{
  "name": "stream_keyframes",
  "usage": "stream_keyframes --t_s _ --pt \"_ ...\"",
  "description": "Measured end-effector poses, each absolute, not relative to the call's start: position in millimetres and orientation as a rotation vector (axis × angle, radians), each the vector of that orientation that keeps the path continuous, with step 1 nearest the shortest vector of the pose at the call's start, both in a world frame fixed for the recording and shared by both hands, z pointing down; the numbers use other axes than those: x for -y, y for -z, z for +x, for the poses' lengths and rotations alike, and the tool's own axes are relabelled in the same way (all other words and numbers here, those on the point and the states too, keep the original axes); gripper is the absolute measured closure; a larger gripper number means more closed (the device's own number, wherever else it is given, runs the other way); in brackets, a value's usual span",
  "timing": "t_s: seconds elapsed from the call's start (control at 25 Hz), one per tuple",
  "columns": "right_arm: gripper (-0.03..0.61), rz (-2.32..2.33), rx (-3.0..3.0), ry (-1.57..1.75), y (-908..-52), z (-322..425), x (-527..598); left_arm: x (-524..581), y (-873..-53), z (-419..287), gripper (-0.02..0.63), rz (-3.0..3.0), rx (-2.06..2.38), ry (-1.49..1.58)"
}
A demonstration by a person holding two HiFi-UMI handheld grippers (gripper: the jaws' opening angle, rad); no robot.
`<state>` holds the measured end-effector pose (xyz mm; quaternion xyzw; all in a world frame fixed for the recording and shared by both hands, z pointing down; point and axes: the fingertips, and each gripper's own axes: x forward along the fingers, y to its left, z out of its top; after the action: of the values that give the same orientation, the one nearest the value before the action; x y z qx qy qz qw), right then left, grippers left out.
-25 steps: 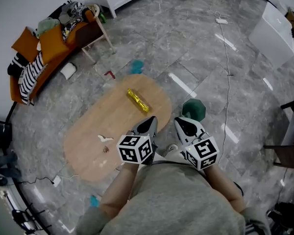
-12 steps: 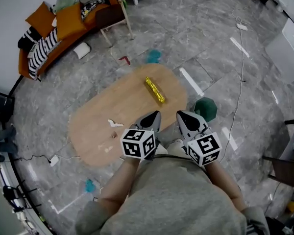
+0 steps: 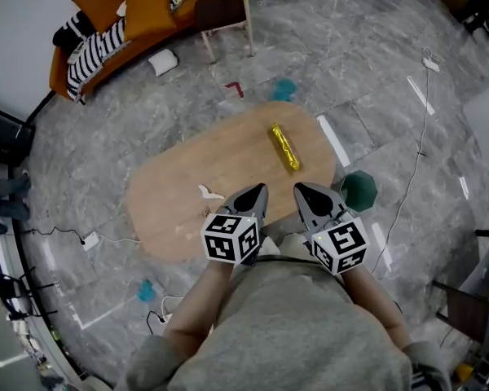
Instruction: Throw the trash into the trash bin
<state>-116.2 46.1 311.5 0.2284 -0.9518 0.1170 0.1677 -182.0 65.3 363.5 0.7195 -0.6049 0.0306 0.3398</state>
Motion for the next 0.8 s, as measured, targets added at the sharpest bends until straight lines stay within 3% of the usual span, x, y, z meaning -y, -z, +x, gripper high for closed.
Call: stream_keyframes --t_s 0.8 --pt "0.569 0.272 2.726 -0.3 -325.9 -228.6 -103.1 -135.8 -380.5 -284.5 0.604 1.623 1.786 0.024"
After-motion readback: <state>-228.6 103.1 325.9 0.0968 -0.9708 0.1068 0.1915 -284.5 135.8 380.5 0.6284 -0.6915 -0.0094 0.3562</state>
